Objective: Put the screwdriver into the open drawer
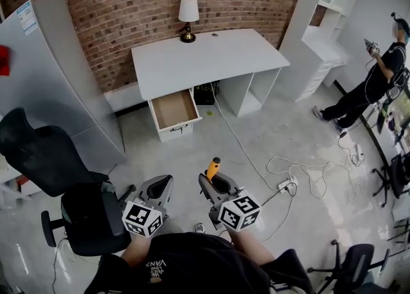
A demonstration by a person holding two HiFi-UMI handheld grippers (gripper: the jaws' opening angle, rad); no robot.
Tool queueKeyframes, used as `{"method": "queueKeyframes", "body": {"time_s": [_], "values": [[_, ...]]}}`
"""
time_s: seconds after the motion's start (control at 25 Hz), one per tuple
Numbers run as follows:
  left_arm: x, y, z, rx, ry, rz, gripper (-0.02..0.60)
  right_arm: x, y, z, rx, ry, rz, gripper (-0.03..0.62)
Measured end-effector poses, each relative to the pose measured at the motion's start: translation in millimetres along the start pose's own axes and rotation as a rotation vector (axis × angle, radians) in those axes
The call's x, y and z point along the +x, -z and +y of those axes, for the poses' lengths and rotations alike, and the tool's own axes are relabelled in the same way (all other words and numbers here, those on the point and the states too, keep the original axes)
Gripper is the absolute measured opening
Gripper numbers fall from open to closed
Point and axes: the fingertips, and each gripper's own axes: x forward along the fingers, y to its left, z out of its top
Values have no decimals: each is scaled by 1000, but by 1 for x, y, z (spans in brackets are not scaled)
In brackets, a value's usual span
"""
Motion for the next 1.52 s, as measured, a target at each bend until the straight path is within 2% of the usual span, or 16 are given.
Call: {"method": "queueKeyframes", "body": {"time_s": [0.12, 0.32, 0.96, 1.16, 1.52], "values": [[5, 1, 11, -2, -2, 8, 8, 11, 0, -6, 14, 7, 0, 81], [21, -8, 54, -22, 6, -12, 8, 48, -8, -14, 11, 42, 4, 81], [65, -31, 240, -15, 138, 0, 8, 223, -33, -25, 12, 202, -49, 81], [75, -38, 266, -10, 203, 12, 7, 247, -37, -27, 20, 263, -54, 81], [92, -19, 297, -54, 203, 33, 8, 281, -26, -57, 40, 306, -24, 81]]}}
